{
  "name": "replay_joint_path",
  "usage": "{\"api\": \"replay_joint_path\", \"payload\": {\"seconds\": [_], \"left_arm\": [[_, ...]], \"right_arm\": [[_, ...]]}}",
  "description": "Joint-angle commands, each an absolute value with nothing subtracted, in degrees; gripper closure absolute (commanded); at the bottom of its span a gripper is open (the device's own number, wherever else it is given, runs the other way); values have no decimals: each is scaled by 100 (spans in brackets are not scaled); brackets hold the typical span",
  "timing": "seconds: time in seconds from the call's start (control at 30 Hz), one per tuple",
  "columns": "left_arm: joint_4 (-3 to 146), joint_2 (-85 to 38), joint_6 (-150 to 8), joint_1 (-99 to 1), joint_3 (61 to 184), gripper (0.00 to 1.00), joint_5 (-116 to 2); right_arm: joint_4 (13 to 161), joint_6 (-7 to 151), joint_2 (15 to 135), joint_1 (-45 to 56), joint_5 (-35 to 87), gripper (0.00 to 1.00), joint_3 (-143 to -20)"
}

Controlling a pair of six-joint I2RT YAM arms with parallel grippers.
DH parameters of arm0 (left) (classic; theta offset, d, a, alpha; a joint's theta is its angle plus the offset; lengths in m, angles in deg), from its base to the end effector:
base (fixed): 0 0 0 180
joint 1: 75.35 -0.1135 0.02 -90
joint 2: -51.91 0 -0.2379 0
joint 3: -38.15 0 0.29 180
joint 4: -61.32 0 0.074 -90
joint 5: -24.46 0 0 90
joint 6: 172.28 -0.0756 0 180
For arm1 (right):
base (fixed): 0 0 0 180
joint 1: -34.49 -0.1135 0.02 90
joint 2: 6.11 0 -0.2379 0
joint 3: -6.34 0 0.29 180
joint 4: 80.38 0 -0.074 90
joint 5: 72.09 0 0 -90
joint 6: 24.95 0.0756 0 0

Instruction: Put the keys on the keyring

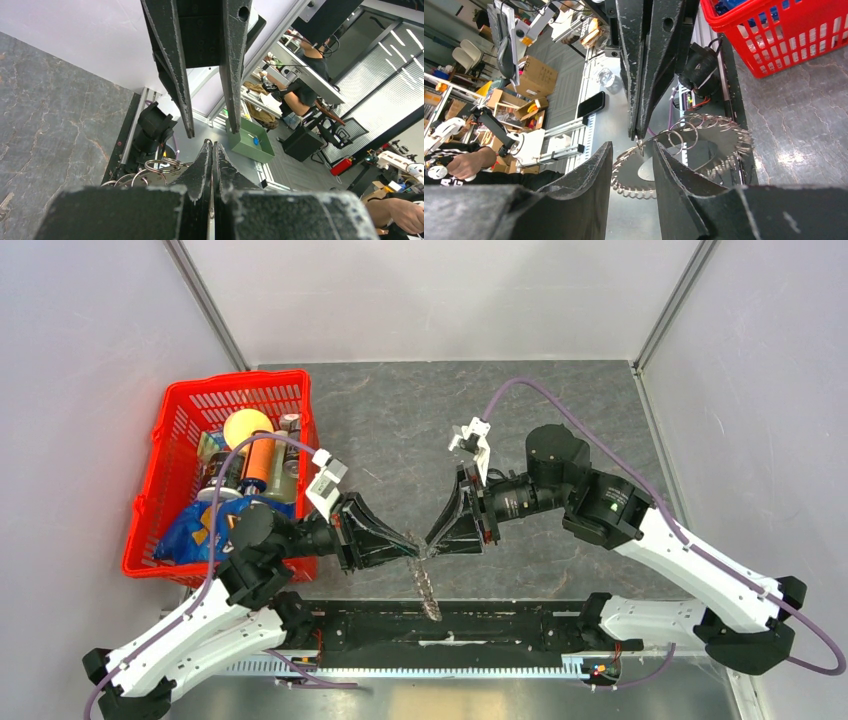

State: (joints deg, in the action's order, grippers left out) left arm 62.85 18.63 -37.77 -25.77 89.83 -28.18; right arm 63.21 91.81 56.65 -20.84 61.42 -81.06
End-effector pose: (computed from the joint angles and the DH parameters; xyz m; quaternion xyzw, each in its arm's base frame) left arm 0.1107 -0.2007 0.3745 0.2820 0.5524 -0.6869 0.3788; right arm 0.1283 0.2770 0.4196 -0.4044 0.6406 0.6016 0.2531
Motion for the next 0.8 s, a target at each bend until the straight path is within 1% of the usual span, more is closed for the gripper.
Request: {"api": "replay_joint_path", "payload": {"seconds": [0.0,0.33,0.63,0.77], "left_arm": [[6166,1939,-3974,-2589,9263,98,-3011],[6200,1994,-3983,-2587,9280,98,-3065],[6271,2075,-4001,-2587,9276,98,-3150],[6271,2079,-4001,-2587,9272,98,-3151]], "right_arm": [[6427,9039,5677,-2215,6074,58,-8143],[6377,8953,5765,-2311,5983,60,-8128],[6403,8933,5759,-2387,5983,66,-8058],[6446,8949,5757,-2418,5966,74,-8066]]}}
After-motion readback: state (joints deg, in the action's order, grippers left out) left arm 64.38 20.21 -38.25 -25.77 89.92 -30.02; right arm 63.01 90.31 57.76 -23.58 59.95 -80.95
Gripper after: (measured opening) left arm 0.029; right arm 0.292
